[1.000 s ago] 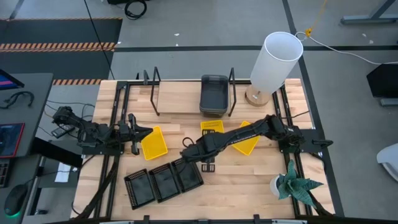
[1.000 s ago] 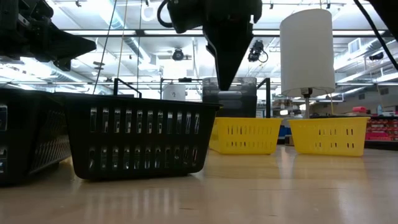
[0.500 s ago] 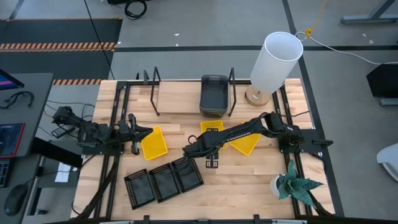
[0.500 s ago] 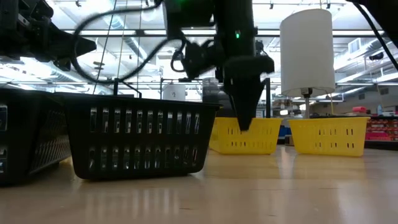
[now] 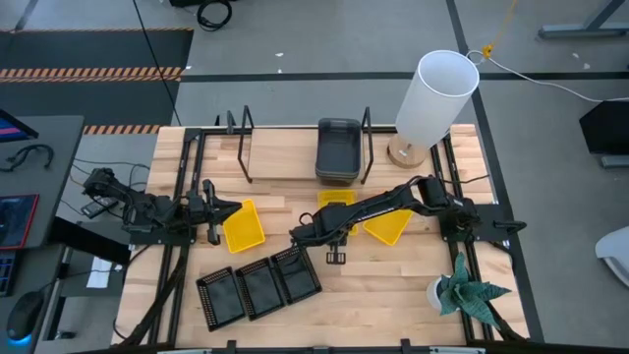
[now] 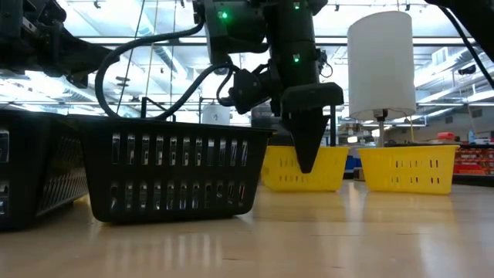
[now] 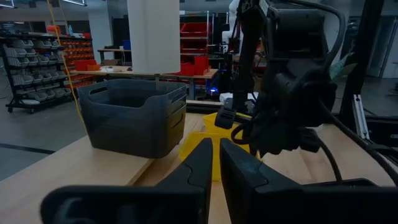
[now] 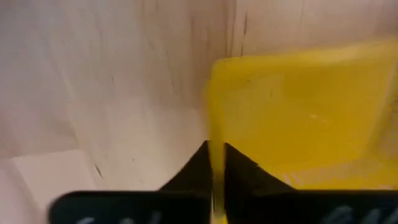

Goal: Stack baskets on shelf by color
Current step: Stack the center yellow basket on the right yellow basket

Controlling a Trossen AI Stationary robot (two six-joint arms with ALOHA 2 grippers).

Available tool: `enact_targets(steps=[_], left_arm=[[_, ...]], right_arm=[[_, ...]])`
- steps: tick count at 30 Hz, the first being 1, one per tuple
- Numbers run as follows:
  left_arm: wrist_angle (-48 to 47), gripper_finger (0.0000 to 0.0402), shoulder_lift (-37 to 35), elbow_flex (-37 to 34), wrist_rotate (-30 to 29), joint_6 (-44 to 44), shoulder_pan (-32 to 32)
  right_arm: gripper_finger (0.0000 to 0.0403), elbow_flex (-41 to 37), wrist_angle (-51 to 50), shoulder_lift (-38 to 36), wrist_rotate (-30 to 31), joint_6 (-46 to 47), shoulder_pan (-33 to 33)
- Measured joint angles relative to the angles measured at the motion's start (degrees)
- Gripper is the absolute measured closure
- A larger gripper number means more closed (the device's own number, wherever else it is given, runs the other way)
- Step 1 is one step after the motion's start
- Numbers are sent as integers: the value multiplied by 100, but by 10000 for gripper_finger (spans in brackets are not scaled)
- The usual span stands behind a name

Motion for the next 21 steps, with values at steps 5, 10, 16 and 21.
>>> enact_targets(steps=[5, 10, 16, 21], left_arm=[[-1, 368, 0, 0, 0, 1, 0], [-1, 374, 0, -1, 0, 0, 0], [-1, 366, 0, -1, 0, 0, 2], [0, 363, 0, 0, -2, 1, 2]], right_arm=[[389, 414, -348, 0, 32, 109, 140], [397, 1179, -1056, 0, 268, 321, 291], [396, 1888, -1808, -7, 245, 1048, 420], [397, 1970, -1791, -50, -283, 1676, 517]])
